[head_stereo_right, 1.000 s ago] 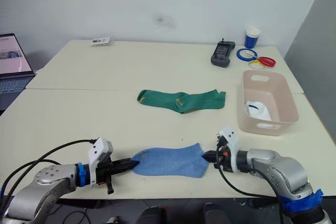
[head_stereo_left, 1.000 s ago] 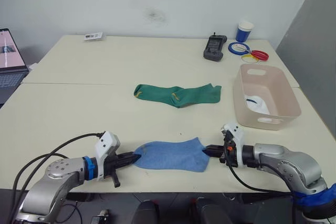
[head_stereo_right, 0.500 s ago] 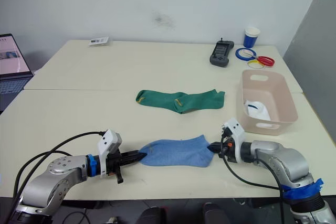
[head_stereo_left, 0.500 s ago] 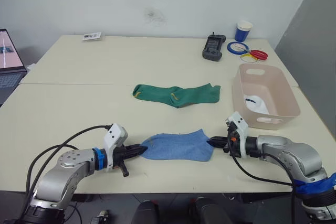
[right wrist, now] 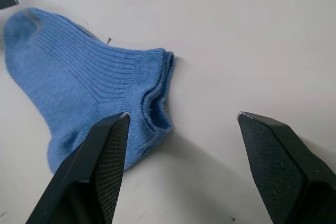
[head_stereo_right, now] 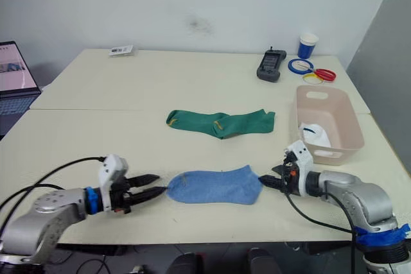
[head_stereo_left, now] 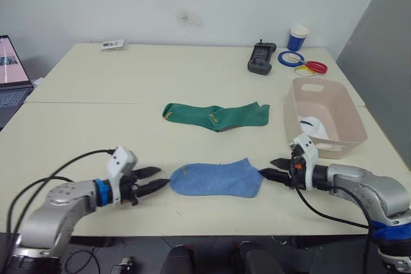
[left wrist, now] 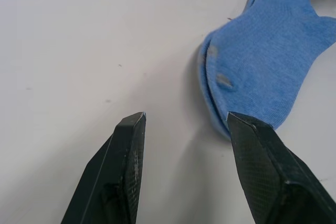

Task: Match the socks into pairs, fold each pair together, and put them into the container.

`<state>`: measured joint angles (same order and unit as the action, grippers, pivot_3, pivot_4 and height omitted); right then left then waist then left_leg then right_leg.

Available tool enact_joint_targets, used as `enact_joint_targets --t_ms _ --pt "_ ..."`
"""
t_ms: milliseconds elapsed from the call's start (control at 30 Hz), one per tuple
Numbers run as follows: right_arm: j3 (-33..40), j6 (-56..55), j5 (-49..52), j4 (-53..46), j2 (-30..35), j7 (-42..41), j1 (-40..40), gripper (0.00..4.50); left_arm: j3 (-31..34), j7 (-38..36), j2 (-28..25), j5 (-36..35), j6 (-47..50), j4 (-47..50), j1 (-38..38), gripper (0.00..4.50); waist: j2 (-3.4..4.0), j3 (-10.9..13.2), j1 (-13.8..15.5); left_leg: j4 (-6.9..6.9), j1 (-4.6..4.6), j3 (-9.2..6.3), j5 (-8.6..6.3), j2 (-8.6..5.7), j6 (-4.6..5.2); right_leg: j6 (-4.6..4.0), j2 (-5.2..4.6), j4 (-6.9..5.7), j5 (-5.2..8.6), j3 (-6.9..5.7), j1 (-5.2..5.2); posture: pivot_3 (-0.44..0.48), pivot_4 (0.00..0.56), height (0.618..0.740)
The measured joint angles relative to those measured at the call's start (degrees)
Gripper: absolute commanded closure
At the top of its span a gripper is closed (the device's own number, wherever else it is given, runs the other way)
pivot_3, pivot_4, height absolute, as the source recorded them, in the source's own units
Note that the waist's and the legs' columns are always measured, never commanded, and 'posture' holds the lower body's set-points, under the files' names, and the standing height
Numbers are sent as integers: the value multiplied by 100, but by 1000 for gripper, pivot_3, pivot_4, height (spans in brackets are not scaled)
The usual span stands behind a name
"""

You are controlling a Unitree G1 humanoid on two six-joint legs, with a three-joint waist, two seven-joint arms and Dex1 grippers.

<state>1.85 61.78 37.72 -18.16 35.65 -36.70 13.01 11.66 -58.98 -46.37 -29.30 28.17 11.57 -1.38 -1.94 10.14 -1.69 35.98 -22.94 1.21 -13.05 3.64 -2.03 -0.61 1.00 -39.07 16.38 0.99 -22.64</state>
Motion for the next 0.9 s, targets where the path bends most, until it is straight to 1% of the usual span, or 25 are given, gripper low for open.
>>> enact_joint_targets --t_ms 100,133,200,267,433,600,700,767,900 --pt "65 275 181 -29 -68 73 -28 899 -36 -299 -75 2 -209 59 197 3433 0 0 2 1 -1 7 0 -2 0 1 -5 1 -1 3 0 0 150 740" --pt "74 338 199 -56 -80 79 -30 899 -83 -342 -75 2 -246 121 301 3804 0 0 2 1 -1 7 0 -2 0 3 -5 1 -2 4 0 0 150 740" --pt "94 483 265 -82 -98 129 -6 899 -363 -446 -74 85 -345 206 599 4477 0 0 8 2 -1 8 0 -5 0 3 -5 1 -2 5 2 0 150 740" --pt "97 558 321 -100 -134 179 26 899 -622 -509 -70 199 -447 231 709 4494 0 0 6 1 -1 9 0 -4 0 3 -4 3 -2 6 1 0 150 740" --pt "85 778 389 -102 -283 260 139 899 -1445 -549 106 809 -809 -27 919 4494 0 0 -18 -1 0 10 0 -6 0 3 14 2 -2 9 -2 0 150 740" --pt "-18 824 376 -49 -409 332 246 899 -1940 -515 177 1345 -1048 -526 1038 4494 0 0 -10 0 1 2 0 -3 1 2 31 -1 -2 2 -2 0 150 740" --pt "-135 853 374 5 -457 340 324 1506 -2142 -474 203 1631 -1318 -651 1208 4500 8 -7 -9 0 6 4 0 -3 0 2 29 -1 -2 6 3 0 150 740" --pt "-150 881 374 70 -458 338 329 2151 -2242 -422 239 1757 -1511 -703 1198 4500 19 -23 -6 0 7 6 0 -1 1 2 22 0 -2 8 6 0 150 740" --pt "-196 982 390 122 -448 303 343 3516 -2246 -300 310 1781 -1482 -623 1110 4500 32 -33 -4 1 7 7 0 -1 1 5 4 0 -4 10 8 0 150 740"
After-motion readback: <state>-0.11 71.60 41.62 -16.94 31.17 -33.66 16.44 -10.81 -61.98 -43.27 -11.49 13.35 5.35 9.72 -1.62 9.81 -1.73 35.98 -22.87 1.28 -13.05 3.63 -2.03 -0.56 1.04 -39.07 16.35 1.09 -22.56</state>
